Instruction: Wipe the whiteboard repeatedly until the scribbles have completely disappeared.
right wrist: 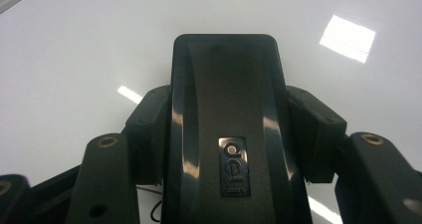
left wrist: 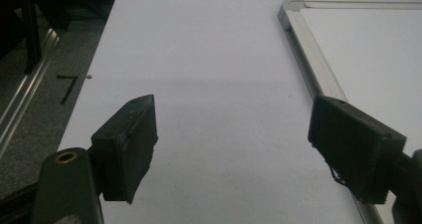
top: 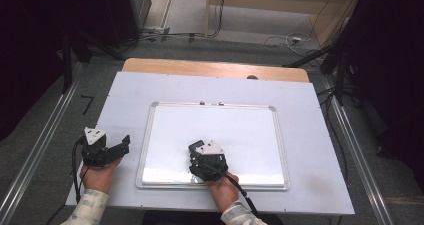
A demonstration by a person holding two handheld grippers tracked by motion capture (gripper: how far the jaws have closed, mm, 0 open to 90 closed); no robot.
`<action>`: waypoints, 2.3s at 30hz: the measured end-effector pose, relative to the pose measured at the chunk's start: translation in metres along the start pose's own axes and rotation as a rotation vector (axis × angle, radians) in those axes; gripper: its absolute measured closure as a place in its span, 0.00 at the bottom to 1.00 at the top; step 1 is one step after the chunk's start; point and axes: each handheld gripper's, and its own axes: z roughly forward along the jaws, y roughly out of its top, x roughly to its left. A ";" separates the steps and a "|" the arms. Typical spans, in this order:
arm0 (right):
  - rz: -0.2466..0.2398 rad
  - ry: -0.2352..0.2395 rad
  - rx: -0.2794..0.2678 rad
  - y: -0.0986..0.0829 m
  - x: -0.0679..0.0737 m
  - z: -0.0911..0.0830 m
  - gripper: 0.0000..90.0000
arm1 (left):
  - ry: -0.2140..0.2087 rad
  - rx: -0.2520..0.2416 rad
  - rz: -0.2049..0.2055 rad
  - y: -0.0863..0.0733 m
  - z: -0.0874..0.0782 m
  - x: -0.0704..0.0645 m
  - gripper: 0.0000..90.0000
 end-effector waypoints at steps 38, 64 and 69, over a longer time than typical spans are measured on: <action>-0.132 0.062 0.018 0.023 0.050 0.020 0.43 | -0.004 -0.004 -0.003 0.000 -0.001 0.001 0.22; -0.067 0.025 0.025 0.008 0.011 0.007 0.43 | 0.003 -0.003 -0.009 -0.002 -0.003 0.004 0.22; -0.050 0.007 0.026 0.002 -0.002 0.002 0.43 | 0.002 -0.004 -0.009 -0.002 -0.003 0.004 0.22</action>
